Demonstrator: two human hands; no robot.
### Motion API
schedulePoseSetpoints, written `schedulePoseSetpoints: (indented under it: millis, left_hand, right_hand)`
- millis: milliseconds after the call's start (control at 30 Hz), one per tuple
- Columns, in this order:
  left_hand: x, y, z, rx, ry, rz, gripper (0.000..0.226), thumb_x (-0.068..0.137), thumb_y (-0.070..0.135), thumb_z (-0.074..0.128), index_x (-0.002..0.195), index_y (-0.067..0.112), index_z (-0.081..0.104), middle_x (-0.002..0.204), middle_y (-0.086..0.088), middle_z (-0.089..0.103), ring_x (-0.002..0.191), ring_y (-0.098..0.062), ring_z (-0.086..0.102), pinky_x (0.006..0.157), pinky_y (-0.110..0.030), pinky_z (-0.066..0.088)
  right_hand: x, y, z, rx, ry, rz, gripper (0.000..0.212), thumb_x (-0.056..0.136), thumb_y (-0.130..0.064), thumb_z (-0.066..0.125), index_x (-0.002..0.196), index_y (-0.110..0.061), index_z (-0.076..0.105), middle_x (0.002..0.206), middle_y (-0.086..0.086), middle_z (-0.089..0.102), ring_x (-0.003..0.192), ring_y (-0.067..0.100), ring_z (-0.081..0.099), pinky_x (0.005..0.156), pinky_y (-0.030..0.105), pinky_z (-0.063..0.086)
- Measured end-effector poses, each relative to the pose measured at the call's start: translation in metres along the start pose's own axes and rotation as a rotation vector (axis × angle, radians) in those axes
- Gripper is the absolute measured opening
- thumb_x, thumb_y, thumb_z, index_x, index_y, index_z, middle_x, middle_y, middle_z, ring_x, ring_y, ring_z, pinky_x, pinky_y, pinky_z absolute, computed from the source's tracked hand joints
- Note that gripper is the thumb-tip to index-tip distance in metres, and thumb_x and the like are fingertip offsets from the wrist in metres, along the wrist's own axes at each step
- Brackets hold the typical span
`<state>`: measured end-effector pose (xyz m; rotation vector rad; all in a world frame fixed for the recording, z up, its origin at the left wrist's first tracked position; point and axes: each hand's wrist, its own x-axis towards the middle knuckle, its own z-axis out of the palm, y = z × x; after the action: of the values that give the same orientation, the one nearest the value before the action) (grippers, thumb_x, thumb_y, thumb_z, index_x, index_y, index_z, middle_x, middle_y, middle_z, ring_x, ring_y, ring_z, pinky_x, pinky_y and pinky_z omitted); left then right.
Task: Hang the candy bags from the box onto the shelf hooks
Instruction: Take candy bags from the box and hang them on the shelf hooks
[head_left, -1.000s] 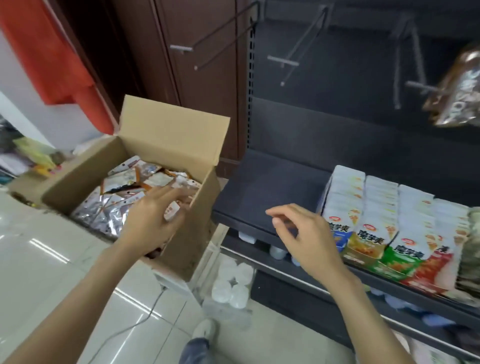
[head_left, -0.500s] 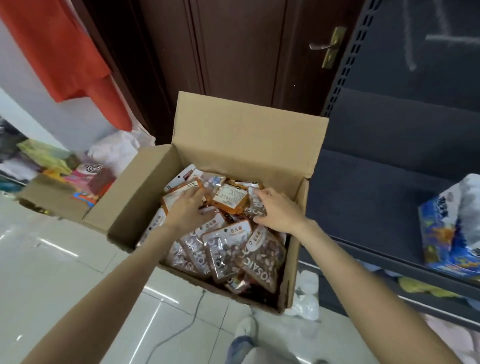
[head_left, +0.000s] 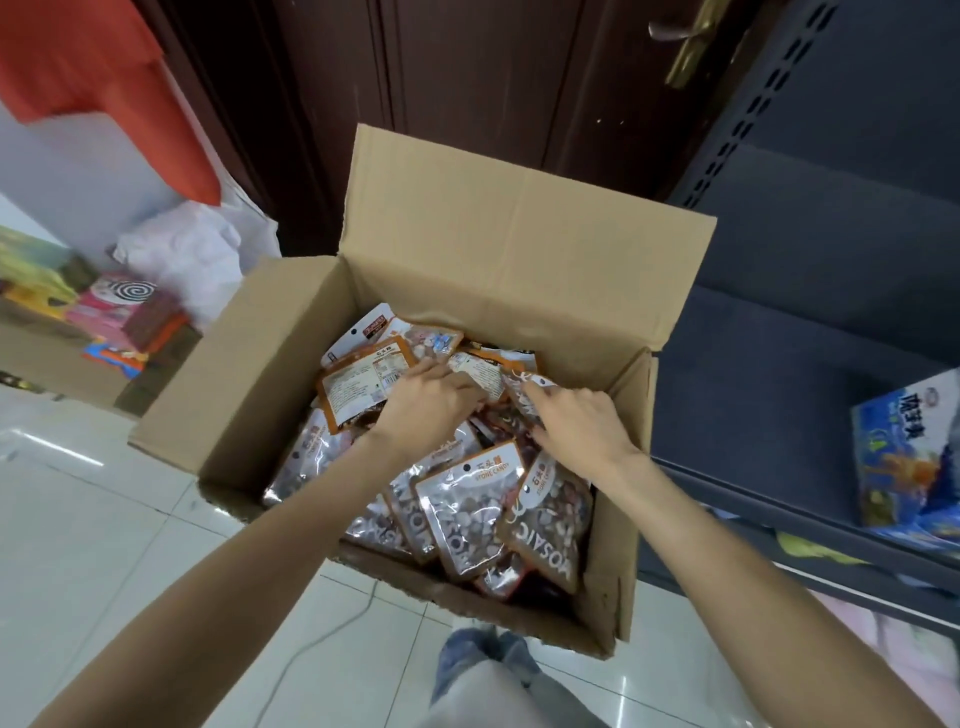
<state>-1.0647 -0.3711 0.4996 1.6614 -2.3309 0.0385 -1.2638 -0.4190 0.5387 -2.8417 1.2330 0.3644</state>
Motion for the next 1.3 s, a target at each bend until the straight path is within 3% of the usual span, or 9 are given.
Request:
schedulePoseSetpoints:
  millis: [100,233,400,600,767,967,1133,1233,1300]
  left_hand:
    - [-0.017,-0.007,-0.01,-0.087,0.006,0.122,0.01,0.085,0.026,0.07,0.092,0.024,0.077,0.087,0.007,0.073,0.073,-0.015,0.068,0.059,-0.029,0.055]
    - [-0.042,-0.018,-0.012,-0.106,-0.204,0.129,0.035,0.088,0.055,0.048,0.098,0.033,0.074,0.116,0.006,0.065,0.114,-0.023,0.059,0.095,-0.044,0.047]
    - [-0.015,-0.023,-0.019,-0.18,-0.333,-0.078,0.037,0.091,0.037,0.056,0.124,0.018,0.056,0.126,-0.006,0.054,0.108,-0.029,0.06,0.094,-0.042,0.045]
    - [0.04,-0.033,-0.016,-0.004,-0.687,-0.04,0.105,0.081,0.048,0.07,0.154,0.023,-0.001,0.161,0.001,-0.004,0.148,-0.019,-0.005,0.117,-0.049,-0.004]
    - [0.064,-0.032,-0.012,-0.019,-0.899,0.029,0.108,0.078,0.047,0.072,0.154,0.02,0.0,0.16,-0.004,0.013,0.148,-0.018,0.003,0.111,-0.053,-0.019]
    - [0.068,-0.028,-0.021,-0.009,-0.714,0.113,0.083,0.073,0.053,0.073,0.14,0.016,0.041,0.126,-0.004,0.048,0.125,-0.023,0.04,0.117,-0.048,-0.003]
    - [0.05,-0.029,-0.037,-0.127,-0.278,0.055,0.068,0.08,0.057,0.059,0.127,0.009,0.051,0.117,-0.011,0.063,0.116,-0.03,0.055,0.117,-0.037,0.009]
    - [0.036,-0.014,-0.063,-0.312,-0.02,-0.195,0.065,0.079,0.066,0.055,0.11,0.01,0.057,0.089,0.0,0.068,0.085,-0.025,0.064,0.087,-0.038,0.047]
    - [0.03,0.002,-0.082,-0.575,0.055,-0.421,0.05,0.081,0.058,0.066,0.107,0.016,0.057,0.084,0.016,0.064,0.076,-0.005,0.064,0.07,-0.027,0.052]
  right_hand:
    - [-0.019,-0.006,-0.008,0.073,-0.013,-0.072,0.061,0.095,-0.039,0.051,0.149,-0.024,0.026,0.13,0.003,0.057,0.11,0.027,0.06,0.078,0.036,0.048]
    - [-0.03,-0.009,-0.011,0.317,-0.371,-0.098,0.081,0.078,-0.082,0.034,0.143,-0.034,0.039,0.143,-0.003,0.039,0.134,0.022,0.031,0.11,0.045,0.03]
    - [-0.007,0.004,0.0,0.647,-0.308,0.033,0.024,0.095,-0.031,0.058,0.118,-0.032,0.051,0.147,0.001,0.024,0.139,0.026,0.018,0.111,0.043,0.024]
    - [0.017,0.017,0.005,0.425,-0.435,0.155,0.12,0.073,-0.057,0.075,0.154,-0.026,-0.008,0.16,0.007,0.013,0.143,0.032,0.013,0.114,0.049,0.017]
    - [0.013,0.018,-0.005,0.347,-0.266,0.163,0.102,0.067,-0.055,0.08,0.146,-0.014,0.028,0.139,0.007,0.042,0.127,0.026,0.037,0.101,0.037,0.035]
    - [-0.021,0.028,-0.033,0.49,-0.037,0.103,0.035,0.082,-0.026,0.075,0.11,-0.023,0.055,0.108,-0.001,0.065,0.098,0.02,0.059,0.066,0.031,0.037]
    - [-0.064,0.036,-0.061,0.792,0.34,0.217,0.025,0.081,-0.021,0.076,0.098,-0.026,0.058,0.088,-0.012,0.068,0.083,0.008,0.064,0.07,0.029,0.051]
    - [-0.087,0.039,-0.078,1.177,0.515,0.337,0.025,0.08,-0.013,0.076,0.091,-0.028,0.06,0.08,-0.02,0.07,0.078,-0.005,0.065,0.068,0.011,0.048]
    - [-0.096,0.039,-0.083,1.478,0.581,0.385,0.024,0.08,-0.011,0.074,0.094,-0.027,0.062,0.086,-0.018,0.073,0.083,-0.001,0.068,0.071,0.016,0.053]
